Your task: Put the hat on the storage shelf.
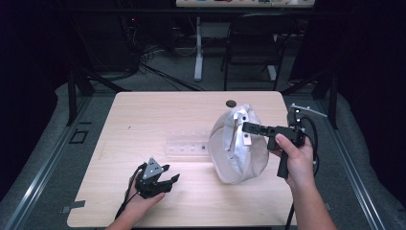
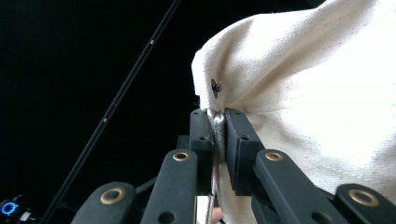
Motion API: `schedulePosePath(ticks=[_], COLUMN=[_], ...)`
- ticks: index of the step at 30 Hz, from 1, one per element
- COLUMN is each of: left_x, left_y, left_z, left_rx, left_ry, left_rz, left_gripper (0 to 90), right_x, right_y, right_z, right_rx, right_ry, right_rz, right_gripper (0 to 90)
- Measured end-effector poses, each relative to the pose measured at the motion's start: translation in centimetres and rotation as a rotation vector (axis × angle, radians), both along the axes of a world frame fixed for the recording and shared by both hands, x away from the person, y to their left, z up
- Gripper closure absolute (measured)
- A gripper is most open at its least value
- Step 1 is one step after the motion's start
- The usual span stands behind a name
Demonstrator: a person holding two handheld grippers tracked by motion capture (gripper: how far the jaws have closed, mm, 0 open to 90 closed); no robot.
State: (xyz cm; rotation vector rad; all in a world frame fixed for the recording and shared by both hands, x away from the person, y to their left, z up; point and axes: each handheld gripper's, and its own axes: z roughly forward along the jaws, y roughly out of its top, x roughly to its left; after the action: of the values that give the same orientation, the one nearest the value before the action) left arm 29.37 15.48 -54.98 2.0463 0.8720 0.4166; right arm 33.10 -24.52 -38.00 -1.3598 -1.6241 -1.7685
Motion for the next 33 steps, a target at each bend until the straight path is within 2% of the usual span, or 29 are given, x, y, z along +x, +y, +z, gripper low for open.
schedulePosePath(ticks=[1,3,7,16,17,21,25,28,31,33], left_x=[-0.1,-0.3,-0.5,-0.7,-0.7,-0.7,-0.9,-0.7,-0.4,-0.3], left_y=[-0.2,-0.6,-1.7,-4.9,-5.3,-7.0,-9.3,-10.7,-11.9,-12.4], left_z=[0.1,0.3,0.6,2.1,2.2,2.6,3.0,3.0,2.9,2.8], left_rx=[-0.018,-0.028,-0.021,-0.037,-0.032,-0.019,0.021,0.059,0.082,0.096], left_ry=[-0.001,-0.003,-0.011,-0.093,-0.112,-0.129,-0.163,-0.167,-0.154,-0.159], left_rz=[-0.009,-0.035,-0.07,-0.14,-0.149,-0.168,-0.172,-0.161,-0.137,-0.117], left_gripper=[48.8,51.6,52.1,47.7,46.9,44.7,43.6,43.6,43.6,43.6], right_x=[0.1,0.4,1.1,2.2,2.3,2.6,2.9,2.9,3.0,3.0], right_y=[0.0,0.2,0.4,0.8,0.9,1.2,1.6,1.8,1.9,2.0], right_z=[0.1,0.1,0.0,0.7,0.9,1.3,1.8,2.0,2.2,2.2], right_rx=[-0.002,-0.003,0.004,0.03,0.031,0.037,0.048,0.049,0.053,0.055], right_ry=[-0.005,-0.011,-0.008,0.003,0.002,0.004,-0.005,-0.011,-0.013,-0.014], right_rz=[-0.001,-0.007,-0.02,-0.027,-0.032,-0.043,-0.051,-0.051,-0.06,-0.067], right_gripper=[82.6,82.6,82.6,82.6,82.6,82.6,82.6,82.6,82.6,82.6])
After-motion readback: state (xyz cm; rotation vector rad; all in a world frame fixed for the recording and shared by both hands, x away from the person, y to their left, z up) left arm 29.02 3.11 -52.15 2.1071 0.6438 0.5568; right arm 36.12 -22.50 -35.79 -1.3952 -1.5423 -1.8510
